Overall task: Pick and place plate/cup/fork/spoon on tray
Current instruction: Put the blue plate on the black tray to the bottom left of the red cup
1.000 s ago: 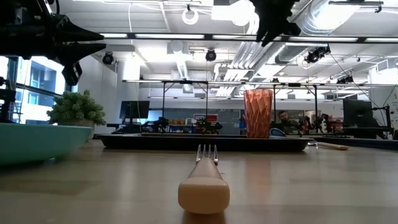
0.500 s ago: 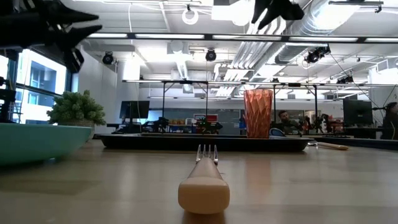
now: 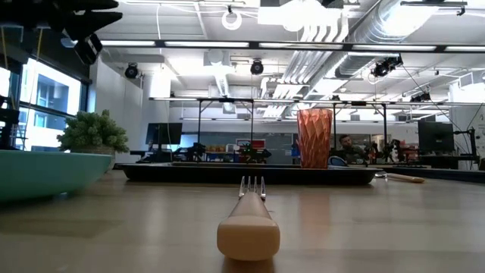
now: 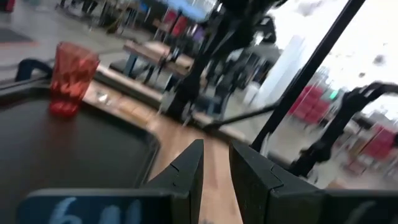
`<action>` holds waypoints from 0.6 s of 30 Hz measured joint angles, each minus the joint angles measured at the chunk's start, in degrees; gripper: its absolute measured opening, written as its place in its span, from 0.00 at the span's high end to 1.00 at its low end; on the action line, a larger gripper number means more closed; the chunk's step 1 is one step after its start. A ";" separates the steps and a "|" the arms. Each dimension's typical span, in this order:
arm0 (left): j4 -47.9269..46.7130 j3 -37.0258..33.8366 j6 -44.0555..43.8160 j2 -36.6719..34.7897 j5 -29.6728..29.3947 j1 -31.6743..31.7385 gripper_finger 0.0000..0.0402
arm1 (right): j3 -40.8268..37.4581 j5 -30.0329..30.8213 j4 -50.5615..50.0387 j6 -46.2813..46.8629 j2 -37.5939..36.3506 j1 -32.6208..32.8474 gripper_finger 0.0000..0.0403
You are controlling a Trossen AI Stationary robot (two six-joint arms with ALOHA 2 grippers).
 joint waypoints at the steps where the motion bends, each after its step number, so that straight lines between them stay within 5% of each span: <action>1: -2.08 1.40 0.63 1.11 0.00 0.00 0.83 | 0.00 0.65 -0.02 0.44 0.01 0.75 0.75; 18: -27.28 22.69 10.02 17.69 0.05 0.00 0.76 | 0.00 3.62 -5.87 4.43 0.01 6.69 0.75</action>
